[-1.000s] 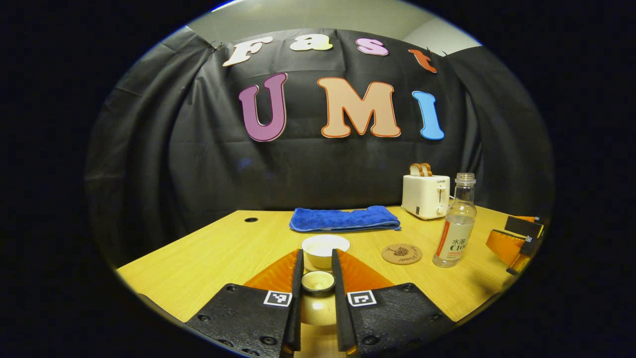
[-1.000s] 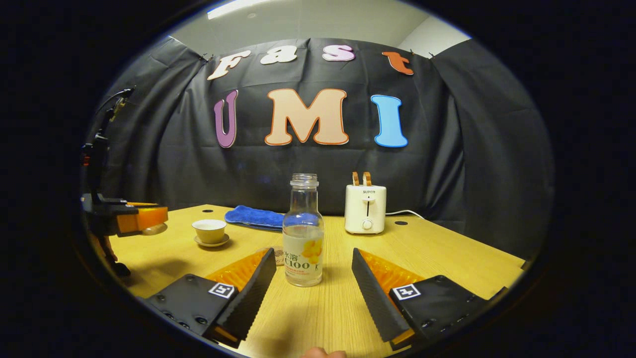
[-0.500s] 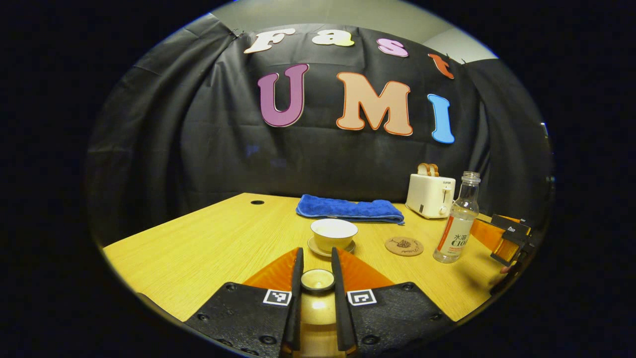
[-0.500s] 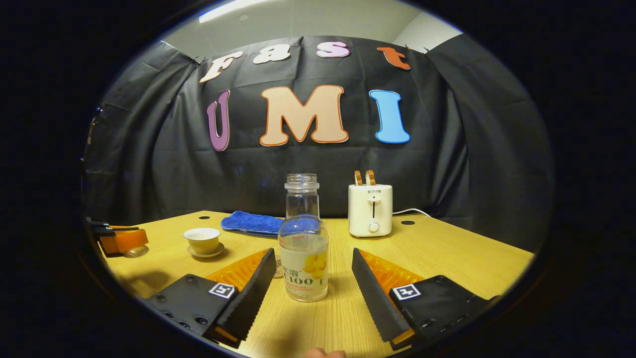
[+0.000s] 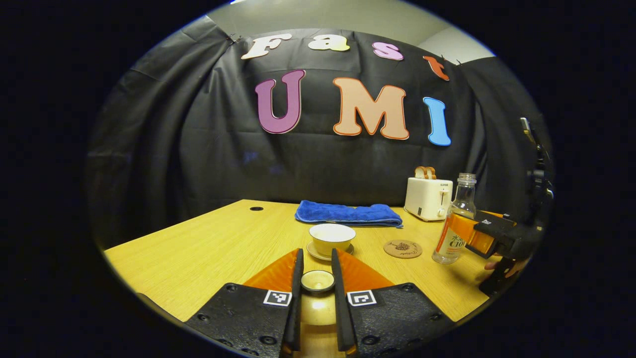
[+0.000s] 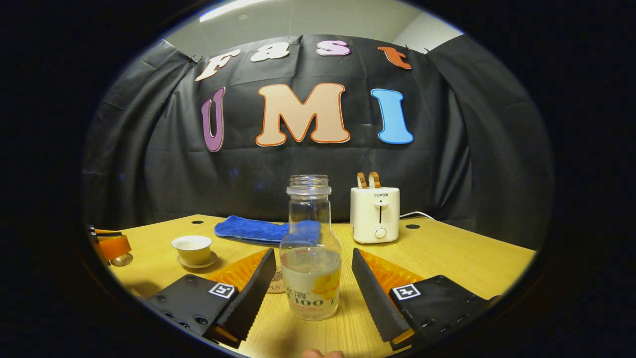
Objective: Open the teacup lid with one hand, grasp the water bottle and pour water into the teacup with the other hand; after pouring, place the water bottle on the coaster and then close the teacup lid.
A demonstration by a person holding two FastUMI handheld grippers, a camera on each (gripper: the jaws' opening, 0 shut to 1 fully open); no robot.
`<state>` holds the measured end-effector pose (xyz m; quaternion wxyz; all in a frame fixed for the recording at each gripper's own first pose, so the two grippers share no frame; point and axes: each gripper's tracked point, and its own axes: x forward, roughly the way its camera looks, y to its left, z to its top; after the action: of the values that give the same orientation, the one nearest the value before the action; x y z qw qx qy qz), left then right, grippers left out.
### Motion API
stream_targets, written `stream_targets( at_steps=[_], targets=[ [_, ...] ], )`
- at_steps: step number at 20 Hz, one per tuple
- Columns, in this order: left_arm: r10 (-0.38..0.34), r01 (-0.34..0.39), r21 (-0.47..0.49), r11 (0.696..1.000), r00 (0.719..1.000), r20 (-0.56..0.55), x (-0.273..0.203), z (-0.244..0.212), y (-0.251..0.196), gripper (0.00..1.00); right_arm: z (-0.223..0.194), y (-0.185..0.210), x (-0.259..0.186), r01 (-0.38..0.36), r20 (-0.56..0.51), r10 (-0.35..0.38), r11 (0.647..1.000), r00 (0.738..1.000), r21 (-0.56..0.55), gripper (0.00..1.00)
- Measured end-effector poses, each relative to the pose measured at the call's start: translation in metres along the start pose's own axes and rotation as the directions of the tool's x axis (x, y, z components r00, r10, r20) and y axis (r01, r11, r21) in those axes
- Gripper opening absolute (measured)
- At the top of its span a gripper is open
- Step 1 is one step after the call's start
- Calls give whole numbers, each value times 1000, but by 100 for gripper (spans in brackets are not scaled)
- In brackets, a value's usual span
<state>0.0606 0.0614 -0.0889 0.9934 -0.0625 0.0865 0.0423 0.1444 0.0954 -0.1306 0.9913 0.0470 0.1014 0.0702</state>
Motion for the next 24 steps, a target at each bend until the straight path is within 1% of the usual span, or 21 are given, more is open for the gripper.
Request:
stream_targets(
  at_steps=[1, 2, 4, 6, 7, 9, 11, 13, 15, 17, 18, 20, 21, 22, 24],
  targets=[
    [5, -5, 10, 1000, 1000, 7, -1, 1, 0, 26, 0, 0, 4, 6, -3, -6, 1000, 1000, 0, 98],
    [18, -18, 23, 1000, 1000, 19, -1, 3, 2, 26, 0, 0, 8, 12, -1, -12, 1000, 1000, 1, 100],
    [30, -33, 61, 998, 999, 45, 0, 7, 0, 26, -2, 4, 17, 8, -2, -8, 1000, 1000, 1, 98],
    [26, -29, 47, 998, 997, 66, 0, 9, -2, 26, -1, 2, 22, 18, 0, -18, 1000, 1000, 1, 98],
    [24, -27, 53, 998, 998, 61, 0, 8, -2, 26, -1, 3, 24, 17, -1, -17, 1000, 1000, 1, 93],
    [14, -17, 51, 999, 998, 67, 0, 10, -4, 26, -1, 5, 25, 13, 0, -13, 1000, 1000, 1, 92],
    [7, -11, 51, 999, 998, 63, 0, 9, -4, 26, -1, 4, 27, 13, -4, -13, 1000, 1000, 0, 98],
    [-5, 2, 52, 999, 998, 65, 1, 10, -7, 26, -2, 4, 27, 16, -4, -16, 1000, 1000, -1, 82],
    [-6, 3, 52, 999, 998, 63, 1, 9, -6, 26, -2, 3, 26, 25, -5, -25, 1000, 1000, -4, 82],
    [-6, 3, 52, 999, 998, 66, 1, 10, -7, 26, -2, 9, 24, 0, -13, 0, 1000, 1000, -13, 75],
    [-5, 2, 50, 999, 998, 64, 1, 9, -6, 26, -1, 10, 25, -3, -11, 3, 1000, 1000, -17, 72],
    [-5, 2, 51, 999, 998, 67, 1, 10, -6, 26, -1, 15, 25, -15, -19, 14, 997, 1000, -79, 70],
    [-3, -1, 53, 999, 998, 67, 0, 9, -5, 26, 3, 15, 27, -8, -31, 3, 985, 1000, -175, 69],
    [-3, 0, 51, 999, 998, 69, 1, 10, -6, 26, 9, 17, 30, -4, -23, -2, 966, 1000, -257, 68],
    [-3, -1, 50, 999, 998, 67, 1, 10, -6, 26, 26, 34, 38, -33, -22, 27, 922, 999, -386, 71]
  ],
)
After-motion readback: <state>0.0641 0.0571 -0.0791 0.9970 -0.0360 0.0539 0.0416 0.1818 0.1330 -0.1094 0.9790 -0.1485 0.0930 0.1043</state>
